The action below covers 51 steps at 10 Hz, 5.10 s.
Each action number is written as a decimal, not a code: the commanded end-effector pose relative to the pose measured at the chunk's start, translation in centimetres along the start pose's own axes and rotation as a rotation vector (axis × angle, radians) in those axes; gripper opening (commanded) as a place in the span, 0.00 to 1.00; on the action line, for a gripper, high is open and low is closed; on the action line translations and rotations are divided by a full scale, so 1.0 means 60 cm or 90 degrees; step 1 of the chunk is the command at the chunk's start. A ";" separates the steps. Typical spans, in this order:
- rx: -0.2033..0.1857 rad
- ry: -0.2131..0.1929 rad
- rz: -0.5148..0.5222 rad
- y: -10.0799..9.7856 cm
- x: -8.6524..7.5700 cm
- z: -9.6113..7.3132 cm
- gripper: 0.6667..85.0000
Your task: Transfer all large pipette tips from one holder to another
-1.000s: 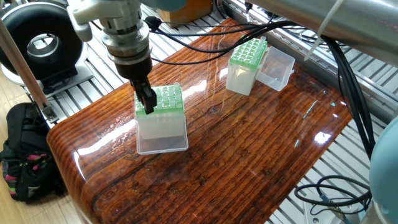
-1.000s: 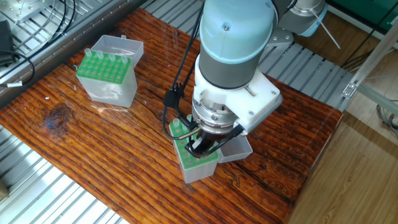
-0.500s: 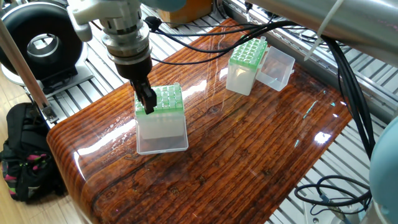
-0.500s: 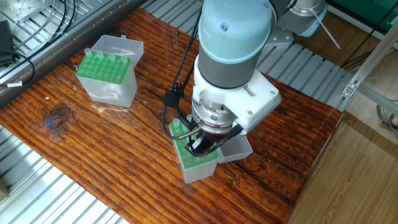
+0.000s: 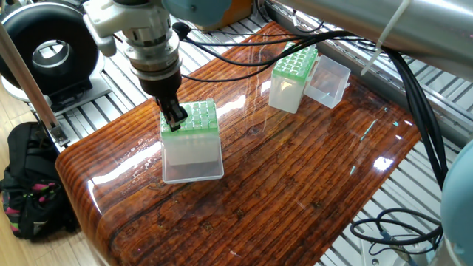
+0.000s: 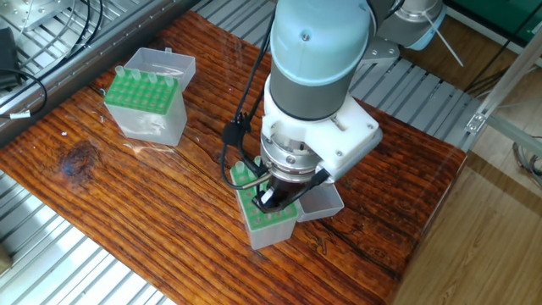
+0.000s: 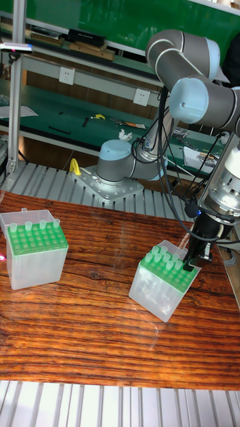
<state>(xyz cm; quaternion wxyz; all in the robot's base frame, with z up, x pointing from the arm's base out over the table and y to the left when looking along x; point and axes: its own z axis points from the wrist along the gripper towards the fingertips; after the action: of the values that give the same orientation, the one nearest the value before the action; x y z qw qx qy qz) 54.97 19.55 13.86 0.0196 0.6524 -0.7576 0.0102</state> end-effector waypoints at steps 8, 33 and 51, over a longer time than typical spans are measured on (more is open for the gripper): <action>-0.003 -0.006 0.015 -0.002 -0.002 -0.025 0.23; -0.003 0.045 0.025 -0.014 0.025 -0.141 0.22; -0.023 0.080 0.037 0.001 0.038 -0.208 0.19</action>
<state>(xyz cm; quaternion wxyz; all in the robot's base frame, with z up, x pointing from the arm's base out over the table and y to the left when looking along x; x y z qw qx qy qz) 54.56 18.31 26.03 0.0798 0.6232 -0.7774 0.0315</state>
